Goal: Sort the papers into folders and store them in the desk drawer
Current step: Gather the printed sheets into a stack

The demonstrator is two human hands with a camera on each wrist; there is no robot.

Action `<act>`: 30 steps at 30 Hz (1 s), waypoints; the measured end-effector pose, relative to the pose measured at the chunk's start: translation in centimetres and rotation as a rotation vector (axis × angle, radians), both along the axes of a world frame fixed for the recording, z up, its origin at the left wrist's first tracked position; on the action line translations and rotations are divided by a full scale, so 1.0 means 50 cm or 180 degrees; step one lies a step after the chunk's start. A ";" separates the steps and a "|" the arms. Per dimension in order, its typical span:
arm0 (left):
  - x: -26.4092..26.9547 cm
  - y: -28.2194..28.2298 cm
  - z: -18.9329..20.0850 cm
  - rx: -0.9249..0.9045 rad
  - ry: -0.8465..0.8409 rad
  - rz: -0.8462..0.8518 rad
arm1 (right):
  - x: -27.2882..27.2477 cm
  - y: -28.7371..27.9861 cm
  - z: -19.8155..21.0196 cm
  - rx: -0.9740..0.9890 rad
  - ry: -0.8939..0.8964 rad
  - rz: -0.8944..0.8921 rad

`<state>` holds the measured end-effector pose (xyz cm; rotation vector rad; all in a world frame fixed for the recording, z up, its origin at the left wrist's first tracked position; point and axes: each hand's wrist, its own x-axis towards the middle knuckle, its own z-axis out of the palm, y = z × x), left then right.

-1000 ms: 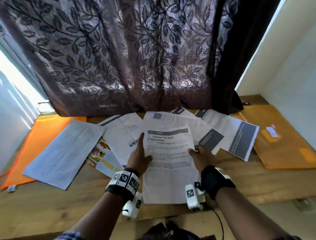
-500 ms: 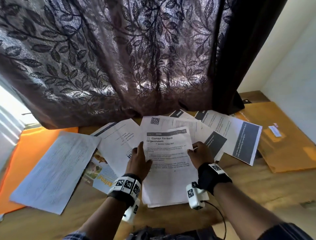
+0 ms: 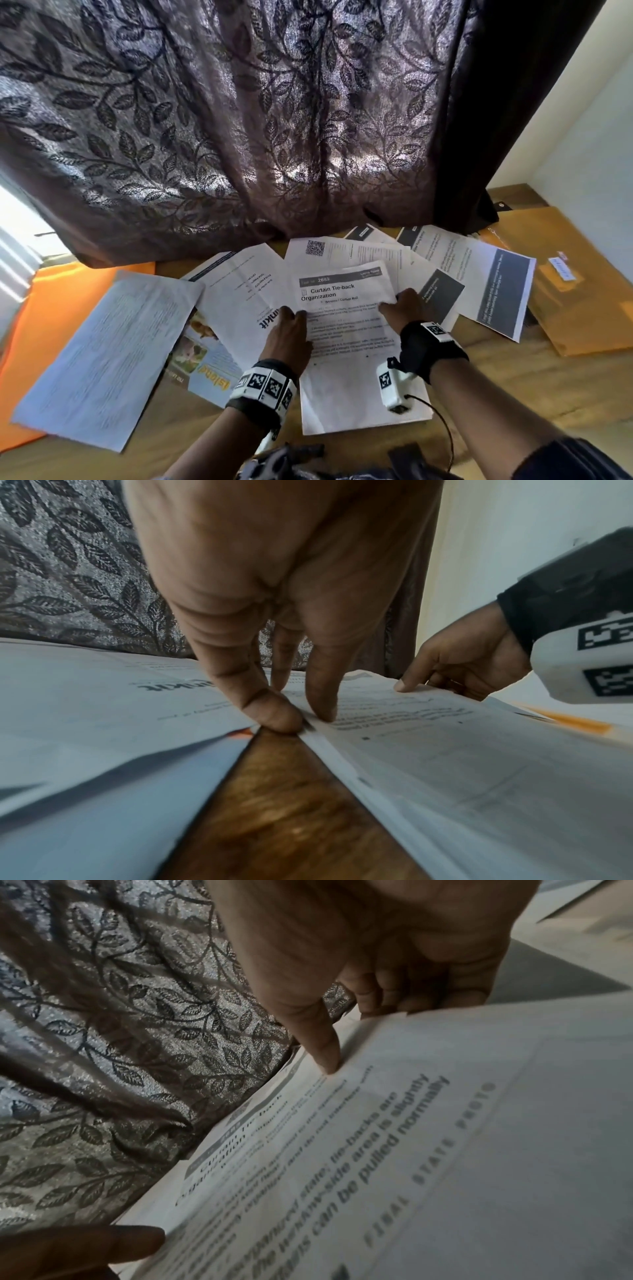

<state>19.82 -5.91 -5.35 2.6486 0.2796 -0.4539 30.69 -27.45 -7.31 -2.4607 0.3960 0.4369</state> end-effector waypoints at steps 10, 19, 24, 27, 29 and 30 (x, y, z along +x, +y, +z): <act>0.007 0.018 -0.012 -0.0248 -0.0114 0.0109 | 0.005 0.007 -0.009 0.0611 -0.0280 -0.0141; 0.015 0.047 0.007 -0.0569 -0.1017 0.0632 | -0.027 -0.029 -0.006 0.1978 -0.0843 0.0278; 0.034 0.052 0.022 -0.1969 -0.1280 0.1606 | -0.036 -0.029 0.052 0.2858 -0.0989 0.0171; 0.034 0.026 0.059 -0.3176 -0.1453 0.1766 | -0.039 -0.021 0.093 0.3191 -0.1125 0.0249; 0.030 0.012 0.090 -0.3341 -0.1707 0.1628 | -0.040 -0.018 0.121 0.3332 -0.1293 0.0271; 0.029 0.007 0.104 -0.3399 -0.1838 0.1557 | -0.040 -0.016 0.137 0.3408 -0.1368 0.0280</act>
